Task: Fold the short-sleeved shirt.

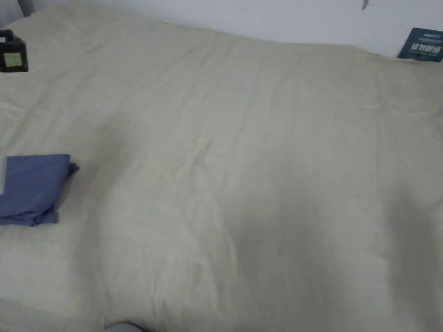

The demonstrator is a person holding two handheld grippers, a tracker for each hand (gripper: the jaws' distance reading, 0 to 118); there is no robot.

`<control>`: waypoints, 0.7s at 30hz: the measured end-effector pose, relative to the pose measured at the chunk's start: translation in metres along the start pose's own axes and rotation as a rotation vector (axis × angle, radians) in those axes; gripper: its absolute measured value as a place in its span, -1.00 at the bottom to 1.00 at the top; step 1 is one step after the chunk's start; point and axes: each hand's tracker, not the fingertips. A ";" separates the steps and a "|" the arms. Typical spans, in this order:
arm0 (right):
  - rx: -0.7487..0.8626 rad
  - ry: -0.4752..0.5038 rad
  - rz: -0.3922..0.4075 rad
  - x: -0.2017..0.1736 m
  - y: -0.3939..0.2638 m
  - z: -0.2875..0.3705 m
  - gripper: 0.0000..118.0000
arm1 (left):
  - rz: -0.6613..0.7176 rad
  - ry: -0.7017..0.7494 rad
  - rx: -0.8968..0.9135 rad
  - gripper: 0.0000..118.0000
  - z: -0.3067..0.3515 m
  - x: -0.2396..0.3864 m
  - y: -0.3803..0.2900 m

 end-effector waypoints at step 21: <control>0.059 0.128 0.050 0.016 -0.008 0.045 -1.00 | 0.174 -0.471 0.175 -1.00 0.207 0.170 -0.027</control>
